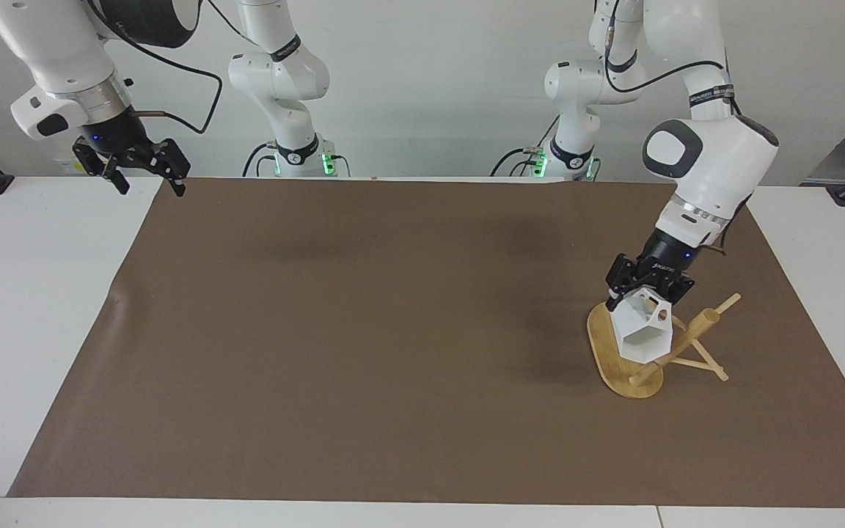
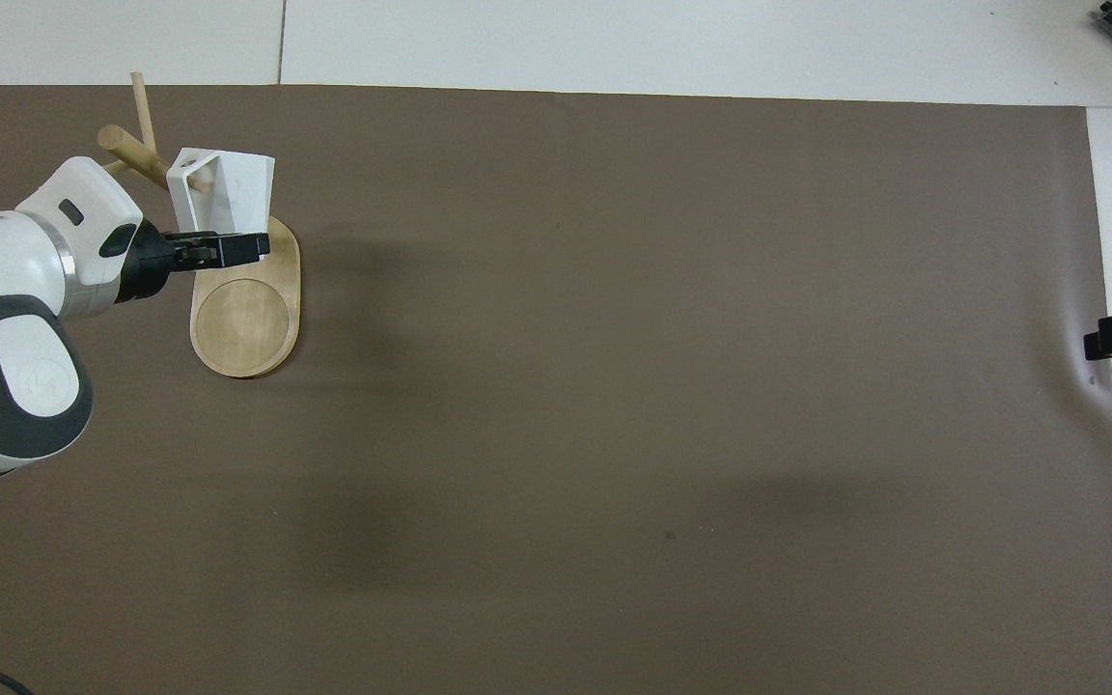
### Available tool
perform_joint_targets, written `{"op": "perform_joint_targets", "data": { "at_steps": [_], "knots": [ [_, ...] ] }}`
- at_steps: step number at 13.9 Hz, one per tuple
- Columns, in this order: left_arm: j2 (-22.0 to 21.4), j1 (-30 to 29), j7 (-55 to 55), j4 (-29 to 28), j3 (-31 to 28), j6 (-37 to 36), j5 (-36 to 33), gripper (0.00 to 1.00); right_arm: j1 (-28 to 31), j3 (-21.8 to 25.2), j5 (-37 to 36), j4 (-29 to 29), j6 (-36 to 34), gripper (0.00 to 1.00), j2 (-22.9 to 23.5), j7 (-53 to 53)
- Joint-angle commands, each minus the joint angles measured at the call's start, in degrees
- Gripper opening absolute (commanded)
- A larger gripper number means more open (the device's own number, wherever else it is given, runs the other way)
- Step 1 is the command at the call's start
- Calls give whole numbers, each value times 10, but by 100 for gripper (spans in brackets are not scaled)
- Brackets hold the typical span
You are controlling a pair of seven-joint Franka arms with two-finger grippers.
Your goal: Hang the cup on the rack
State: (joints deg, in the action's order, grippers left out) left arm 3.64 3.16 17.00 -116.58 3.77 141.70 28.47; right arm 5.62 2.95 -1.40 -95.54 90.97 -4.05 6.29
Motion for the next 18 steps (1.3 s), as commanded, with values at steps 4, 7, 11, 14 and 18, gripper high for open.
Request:
{"op": "perform_joint_targets", "data": {
  "at_steps": [4,7,11,14,18],
  "knots": [
    [-1,-17,-9,-1,4,-11,2,0,-5,-1,-3,-18,4,100,-14,-13],
    [-1,-16,-11,-1,4,-9,3,0,-5,0,-2,-18,4,100,-14,-13],
    [-2,-15,-21,-4,3,-10,3,0,-10,0,-2,-19,4,100,-13,-15],
    [-5,-14,-28,-13,4,-9,3,16,-35,28,-2,-19,5,100,-13,-14],
    [-7,-10,-58,-18,5,-11,3,23,-34,29,-1,-19,5,100,-14,-13]
  ]
}}
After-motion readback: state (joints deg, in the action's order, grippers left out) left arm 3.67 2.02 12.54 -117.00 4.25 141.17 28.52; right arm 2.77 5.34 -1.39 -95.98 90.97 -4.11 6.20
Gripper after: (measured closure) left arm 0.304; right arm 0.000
